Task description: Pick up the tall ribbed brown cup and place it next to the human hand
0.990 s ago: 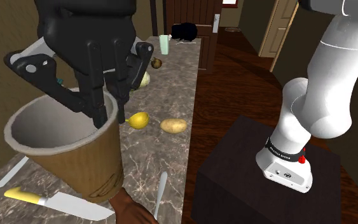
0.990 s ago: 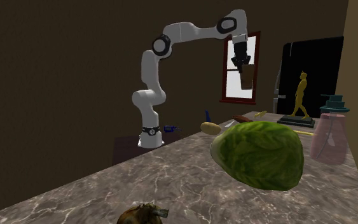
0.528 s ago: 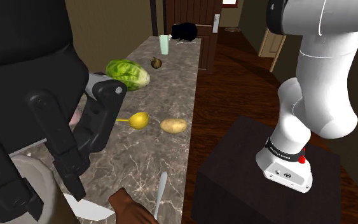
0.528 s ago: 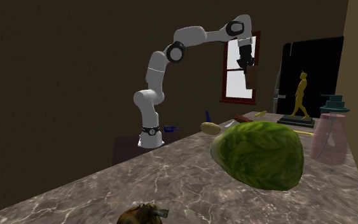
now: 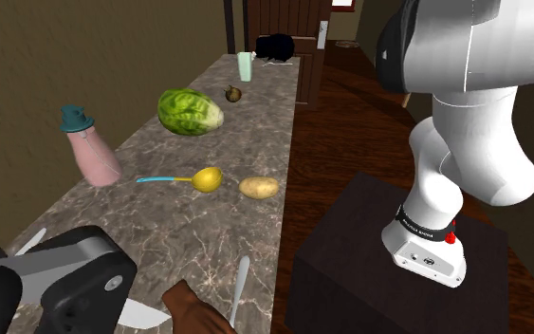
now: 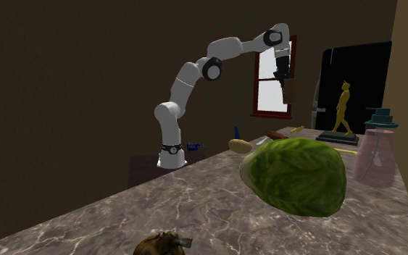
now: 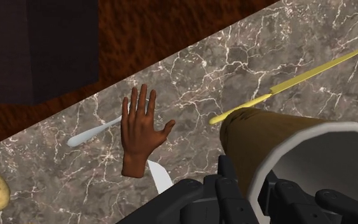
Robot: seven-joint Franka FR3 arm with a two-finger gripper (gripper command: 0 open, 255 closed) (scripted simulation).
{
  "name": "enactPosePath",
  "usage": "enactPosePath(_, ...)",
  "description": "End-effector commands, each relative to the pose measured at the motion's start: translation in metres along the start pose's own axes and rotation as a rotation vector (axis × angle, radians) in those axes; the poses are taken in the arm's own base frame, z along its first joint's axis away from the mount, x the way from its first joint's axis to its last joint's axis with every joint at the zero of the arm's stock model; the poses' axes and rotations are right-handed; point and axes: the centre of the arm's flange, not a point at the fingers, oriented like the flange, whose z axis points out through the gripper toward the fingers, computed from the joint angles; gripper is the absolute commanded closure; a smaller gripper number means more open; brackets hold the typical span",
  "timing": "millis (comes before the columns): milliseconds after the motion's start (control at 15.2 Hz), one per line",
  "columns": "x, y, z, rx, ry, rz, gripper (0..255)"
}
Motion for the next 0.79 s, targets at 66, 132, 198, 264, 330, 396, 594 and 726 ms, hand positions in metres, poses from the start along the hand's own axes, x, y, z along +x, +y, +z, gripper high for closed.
enactPosePath(66,-0.001,0.001,0.016,0.001,0.0,0.001,255)
enactPosePath(132,-0.001,0.002,0.021,0.001,0.0,0.001,255)
enactPosePath(198,-0.002,0.003,0.026,0.001,0.0,0.001,255)
enactPosePath(264,-0.002,0.003,0.031,0.001,0.0,0.001,255)
enactPosePath(330,-0.002,0.004,0.036,0.001,0.0,0.001,255)
enactPosePath(396,-0.002,0.005,0.042,0.001,0.0,0.001,255)
enactPosePath(594,-0.003,0.007,0.057,0.001,0.0,0.001,255)
enactPosePath(726,-0.004,0.008,0.068,0.001,0.0,0.001,255)
